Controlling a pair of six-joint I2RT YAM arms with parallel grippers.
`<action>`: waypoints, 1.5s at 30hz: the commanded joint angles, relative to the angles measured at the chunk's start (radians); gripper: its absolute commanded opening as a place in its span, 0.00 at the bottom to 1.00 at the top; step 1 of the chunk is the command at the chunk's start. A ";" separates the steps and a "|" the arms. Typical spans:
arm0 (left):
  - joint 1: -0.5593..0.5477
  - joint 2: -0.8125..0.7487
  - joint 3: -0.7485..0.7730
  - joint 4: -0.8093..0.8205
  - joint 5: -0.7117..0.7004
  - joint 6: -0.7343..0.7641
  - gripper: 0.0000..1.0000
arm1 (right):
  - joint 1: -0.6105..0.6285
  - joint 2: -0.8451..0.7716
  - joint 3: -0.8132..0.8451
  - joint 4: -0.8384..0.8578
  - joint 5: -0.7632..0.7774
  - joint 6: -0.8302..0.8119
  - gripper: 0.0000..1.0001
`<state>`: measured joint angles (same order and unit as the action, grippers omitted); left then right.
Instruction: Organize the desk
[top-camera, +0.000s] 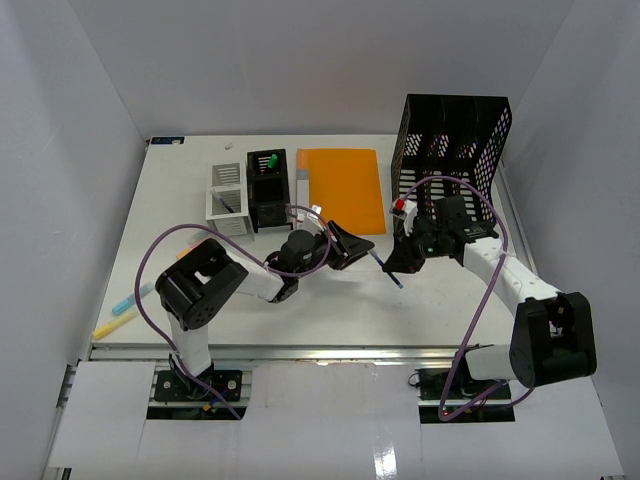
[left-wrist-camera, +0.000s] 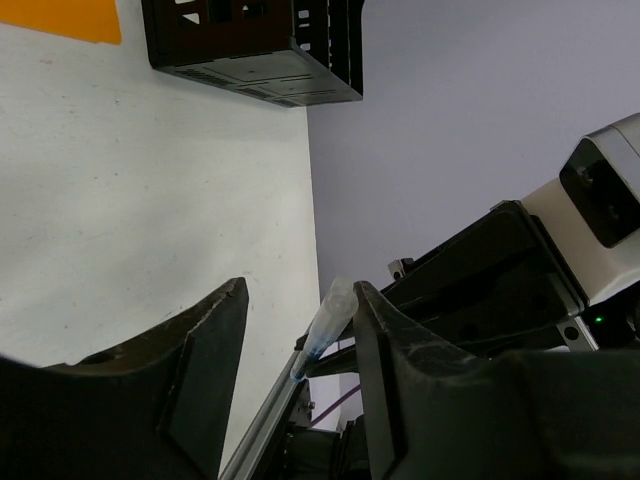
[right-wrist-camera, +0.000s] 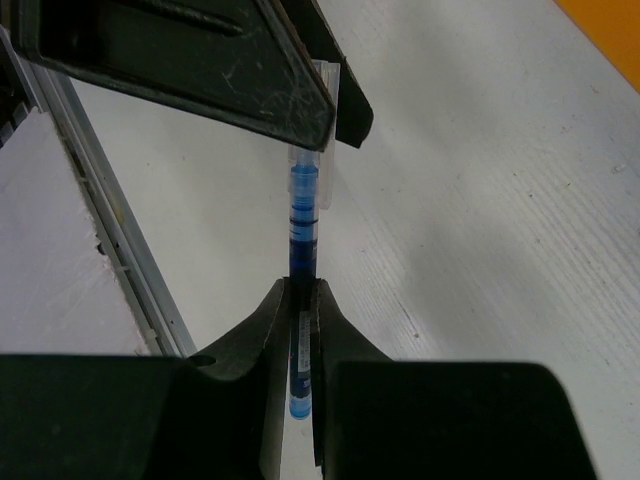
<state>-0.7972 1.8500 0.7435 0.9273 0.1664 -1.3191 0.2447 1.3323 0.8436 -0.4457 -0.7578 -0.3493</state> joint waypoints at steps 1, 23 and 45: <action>-0.022 0.038 0.065 0.042 0.028 0.001 0.52 | 0.005 -0.010 0.034 0.029 -0.054 0.021 0.08; -0.036 -0.216 0.202 -0.708 -0.089 0.600 0.00 | -0.090 -0.143 -0.033 0.016 -0.194 -0.119 0.95; 0.664 -0.533 0.456 -1.084 -0.281 1.117 0.00 | -0.328 -0.252 -0.125 -0.034 -0.401 -0.261 0.96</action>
<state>-0.1820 1.2728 1.1354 -0.1569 -0.1471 -0.2623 -0.0589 1.1061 0.7216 -0.4712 -1.1307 -0.5887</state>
